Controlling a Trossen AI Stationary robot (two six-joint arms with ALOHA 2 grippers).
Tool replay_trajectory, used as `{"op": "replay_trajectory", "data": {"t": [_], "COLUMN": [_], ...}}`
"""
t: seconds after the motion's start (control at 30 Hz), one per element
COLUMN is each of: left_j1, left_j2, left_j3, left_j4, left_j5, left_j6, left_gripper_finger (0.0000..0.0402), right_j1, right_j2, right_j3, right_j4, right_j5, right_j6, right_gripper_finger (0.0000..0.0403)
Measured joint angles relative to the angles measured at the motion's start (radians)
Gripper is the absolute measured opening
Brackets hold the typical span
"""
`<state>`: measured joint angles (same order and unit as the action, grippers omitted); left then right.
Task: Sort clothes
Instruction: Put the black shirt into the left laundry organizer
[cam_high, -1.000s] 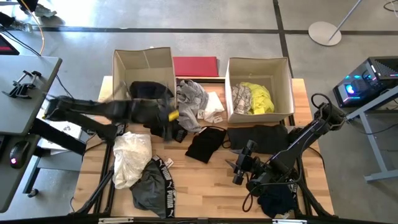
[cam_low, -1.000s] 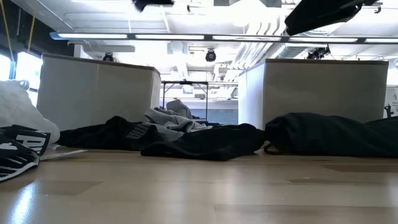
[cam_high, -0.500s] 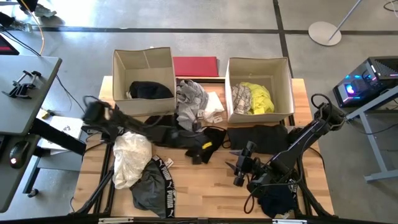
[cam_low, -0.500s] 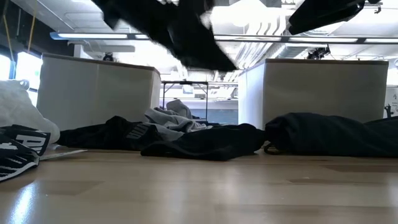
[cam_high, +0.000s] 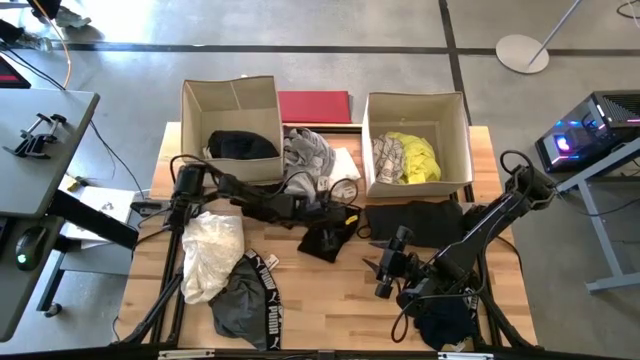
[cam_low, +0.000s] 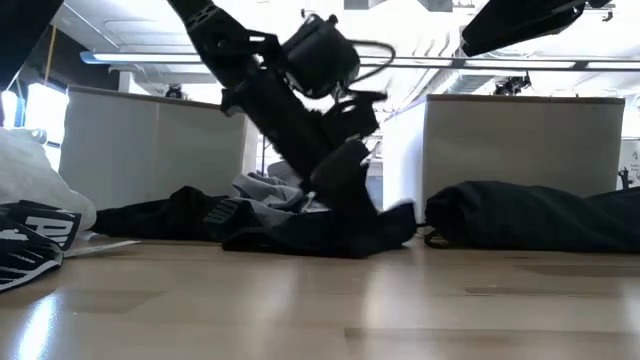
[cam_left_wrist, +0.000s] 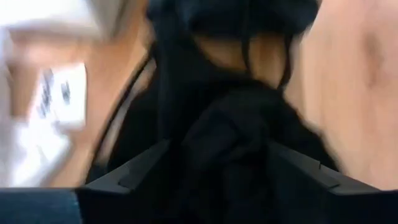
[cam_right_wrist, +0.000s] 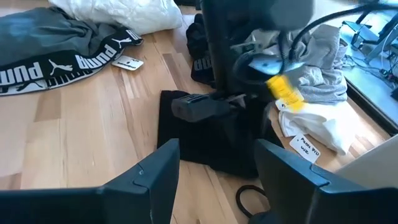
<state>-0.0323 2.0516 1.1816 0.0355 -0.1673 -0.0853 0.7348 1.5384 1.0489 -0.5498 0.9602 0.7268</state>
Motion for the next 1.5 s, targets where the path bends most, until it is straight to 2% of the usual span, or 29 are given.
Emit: {"op": "replay_trajectory", "data": {"t": [0.13, 0.23, 0.33, 0.47, 0.5, 0.6, 0.73, 1.0, 1.1, 1.2, 1.37, 1.5], "left_j1": [-0.004, -0.01, -0.018, -0.027, -0.029, -0.042, -0.077, -0.163, -0.165, -0.141, -0.019, 0.188], "left_j2": [0.025, 0.042, 0.051, 0.048, 0.041, 0.01, -0.101, -0.458, -0.594, -0.703, -0.843, -0.897], "left_j3": [0.005, 0.007, 0.006, 0.005, 0.004, 0.001, -0.008, -0.004, -0.001, -0.001, -0.001, -0.001], "left_j4": [-0.025, -0.041, -0.041, -0.042, -0.044, -0.07, -0.137, -0.101, -0.088, -0.121, -0.164, -0.309], "left_j5": [-0.001, 0.009, 0.013, 0.013, 0.013, 0.013, -0.011, -0.303, -0.414, -0.569, -0.8, -0.806], "left_j6": [0.012, 0.008, 0.008, 0.009, 0.008, 0.01, 0.037, 0.25, 0.307, 0.382, 0.525, 0.515], "left_gripper_finger": [0.0238, 0.0208, 0.0149, 0.0039, 0.0022, 0.0019, 0.0007, 0.0003, 0.0002, 0.0001, 0.0001, 0.0001], "right_j1": [0.001, 0.001, 0.001, 0.001, 0.001, 0.001, 0.001, -0.001, -0.001, -0.002, -0.002, -0.002], "right_j2": [0.0, 0.0, 0.0, 0.0, 0.0, 0.0, 0.001, 0.05, 0.072, 0.086, 0.091, 0.091], "right_j3": [0.0, 0.0, 0.0, 0.0, 0.0, 0.0, 0.0, 0.0, 0.0, 0.0, 0.0, 0.0], "right_j4": [0.003, 0.004, 0.007, 0.008, 0.008, 0.012, 0.012, 0.017, 0.016, 0.017, 0.017, 0.016], "right_j5": [-0.001, -0.001, -0.001, 0.002, 0.002, 0.003, 0.006, 0.025, 0.034, 0.039, 0.039, 0.04], "right_j6": [0.007, 0.007, 0.007, 0.006, 0.007, 0.016, 0.033, 0.033, 0.033, 0.033, 0.028, 0.026], "right_gripper_finger": [0.0197, 0.0197, 0.0197, 0.0197, 0.0197, 0.0197, 0.0197, 0.0197, 0.0197, 0.0197, 0.0197, 0.0197]}}
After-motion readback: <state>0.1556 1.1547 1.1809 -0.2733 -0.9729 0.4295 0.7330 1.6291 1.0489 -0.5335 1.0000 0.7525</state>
